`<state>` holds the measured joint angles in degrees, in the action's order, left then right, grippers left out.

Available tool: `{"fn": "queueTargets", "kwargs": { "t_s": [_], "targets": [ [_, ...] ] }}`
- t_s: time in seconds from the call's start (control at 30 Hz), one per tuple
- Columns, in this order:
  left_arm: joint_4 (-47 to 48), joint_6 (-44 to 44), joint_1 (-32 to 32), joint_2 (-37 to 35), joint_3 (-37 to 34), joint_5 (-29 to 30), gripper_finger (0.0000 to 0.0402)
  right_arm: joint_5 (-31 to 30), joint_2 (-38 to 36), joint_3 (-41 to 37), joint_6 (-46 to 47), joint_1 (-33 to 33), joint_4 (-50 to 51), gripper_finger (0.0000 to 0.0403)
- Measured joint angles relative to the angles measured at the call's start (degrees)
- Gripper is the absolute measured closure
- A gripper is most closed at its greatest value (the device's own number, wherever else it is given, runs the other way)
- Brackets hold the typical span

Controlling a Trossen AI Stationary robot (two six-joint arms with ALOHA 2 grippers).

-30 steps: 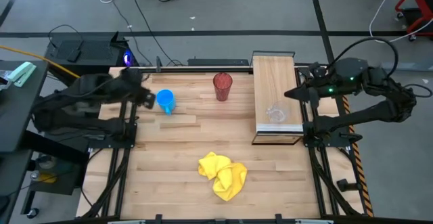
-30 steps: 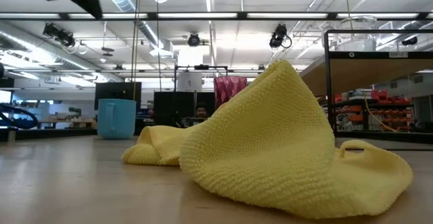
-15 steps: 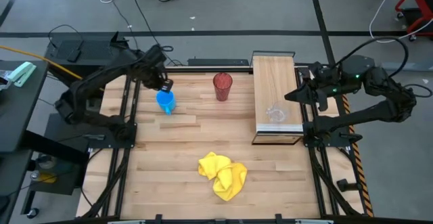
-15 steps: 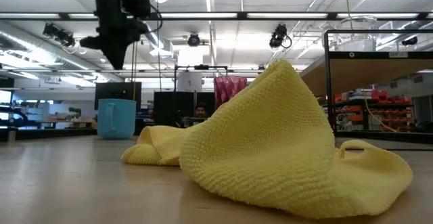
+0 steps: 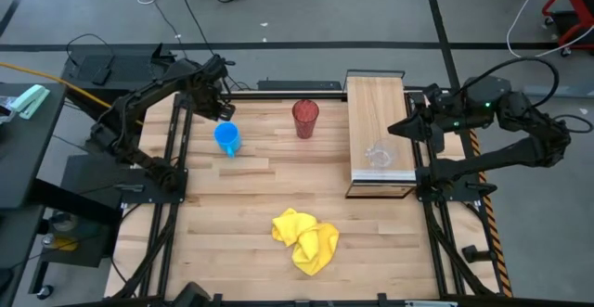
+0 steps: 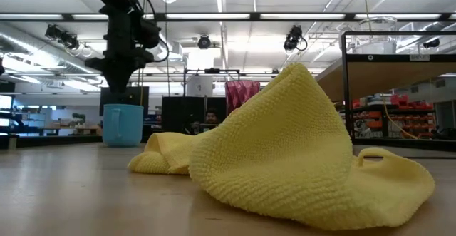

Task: Stack small to large cups/mugs on shelf
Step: Put the blue mug on the shelf

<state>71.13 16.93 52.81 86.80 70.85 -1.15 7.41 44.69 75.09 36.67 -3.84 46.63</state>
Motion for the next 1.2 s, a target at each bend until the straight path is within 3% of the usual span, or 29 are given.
{"fn": "queueTargets", "kwargs": {
  "t_s": [0.4, 1.2],
  "targets": [
    [-1.17, 1.77, -1.40, 0.56, -0.02, -1.86, 0.0282, -1.63, 0.28, 0.00, -4.10, -0.04, -0.02, 0.0354],
    [-3.77, 2.75, -2.84, 11.24, 0.00, -0.11, 0.0293, -1.61, 0.28, 0.00, -6.28, -0.04, 0.02, 0.0354]
  ]
}}
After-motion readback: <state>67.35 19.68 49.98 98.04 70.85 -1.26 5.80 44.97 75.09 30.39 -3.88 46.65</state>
